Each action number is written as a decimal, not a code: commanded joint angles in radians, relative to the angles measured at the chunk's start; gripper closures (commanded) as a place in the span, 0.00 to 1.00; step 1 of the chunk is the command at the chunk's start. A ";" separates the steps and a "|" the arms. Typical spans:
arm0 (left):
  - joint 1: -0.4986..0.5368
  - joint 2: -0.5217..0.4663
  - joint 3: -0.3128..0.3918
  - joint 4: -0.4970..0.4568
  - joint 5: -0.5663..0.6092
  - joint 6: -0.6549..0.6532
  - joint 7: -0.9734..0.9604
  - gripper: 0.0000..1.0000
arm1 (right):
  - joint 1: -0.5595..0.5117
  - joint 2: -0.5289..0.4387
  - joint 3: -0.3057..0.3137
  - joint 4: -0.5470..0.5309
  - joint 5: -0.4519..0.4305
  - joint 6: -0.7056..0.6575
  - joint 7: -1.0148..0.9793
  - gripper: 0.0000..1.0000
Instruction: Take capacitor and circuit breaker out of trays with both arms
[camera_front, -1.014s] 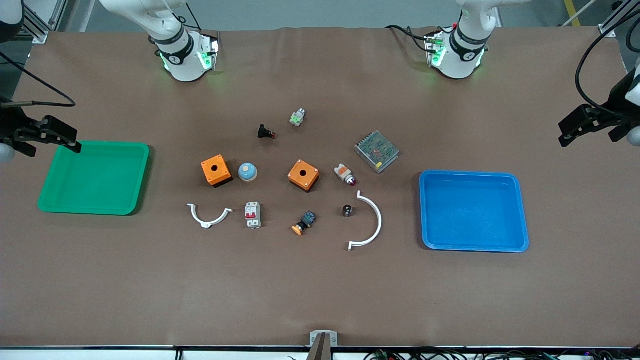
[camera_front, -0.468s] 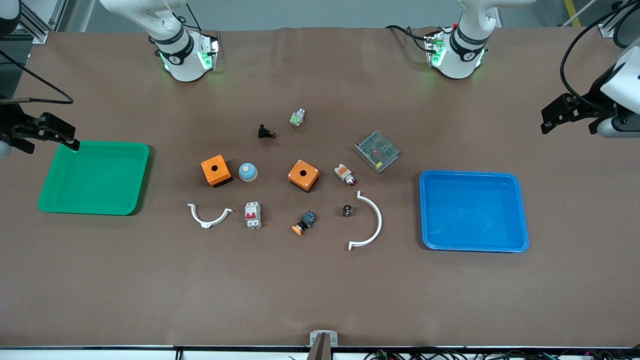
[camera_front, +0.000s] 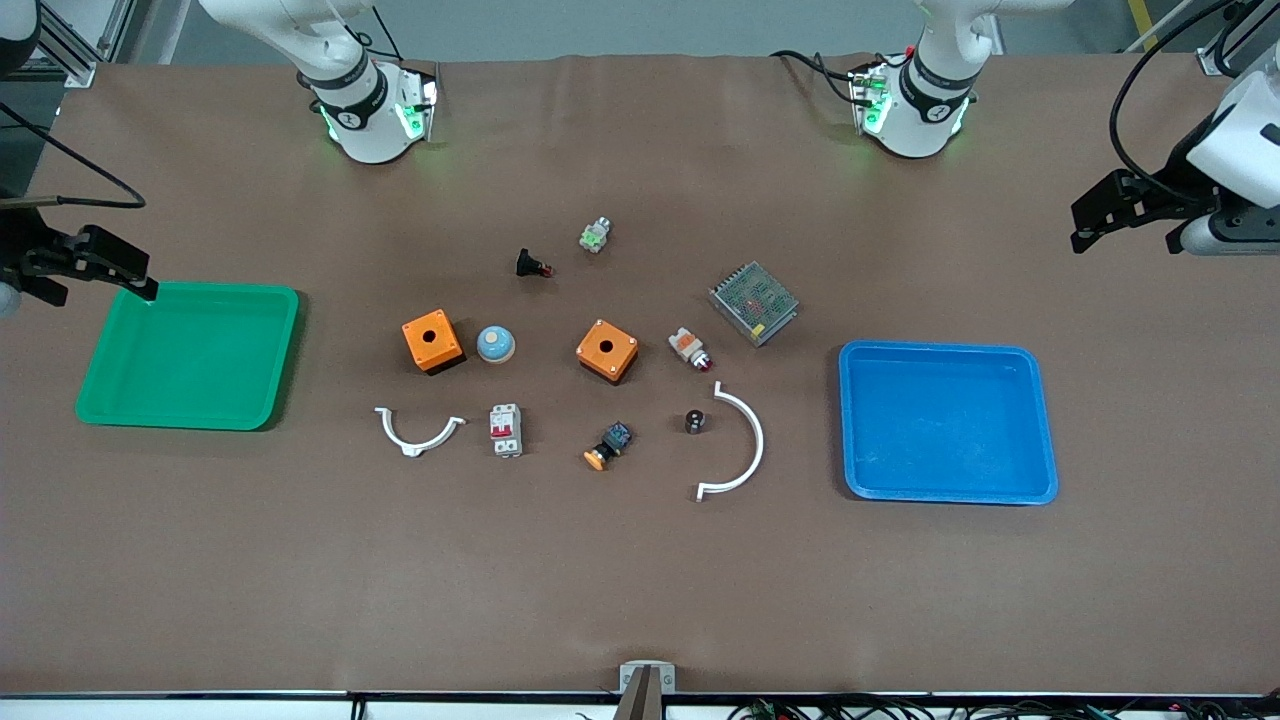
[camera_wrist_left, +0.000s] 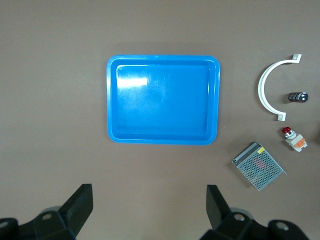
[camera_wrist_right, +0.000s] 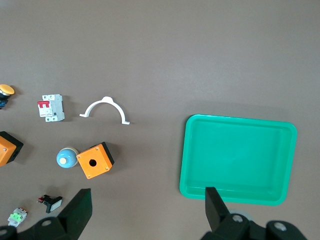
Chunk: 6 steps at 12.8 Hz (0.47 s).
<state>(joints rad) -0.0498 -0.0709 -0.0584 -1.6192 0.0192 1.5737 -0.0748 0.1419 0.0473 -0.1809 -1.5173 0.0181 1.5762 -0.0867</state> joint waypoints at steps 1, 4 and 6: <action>0.001 -0.026 -0.014 -0.022 -0.013 0.000 -0.028 0.00 | -0.008 -0.024 0.006 -0.024 -0.015 0.001 0.013 0.00; 0.001 -0.023 -0.014 -0.019 -0.015 -0.006 -0.028 0.00 | -0.008 -0.024 0.004 -0.024 -0.014 0.002 0.008 0.00; -0.001 -0.018 -0.014 -0.015 -0.015 -0.006 -0.025 0.00 | -0.005 -0.020 0.004 -0.024 -0.014 0.001 0.010 0.00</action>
<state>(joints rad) -0.0519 -0.0713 -0.0704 -1.6226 0.0190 1.5737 -0.0938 0.1401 0.0473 -0.1823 -1.5182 0.0173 1.5761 -0.0867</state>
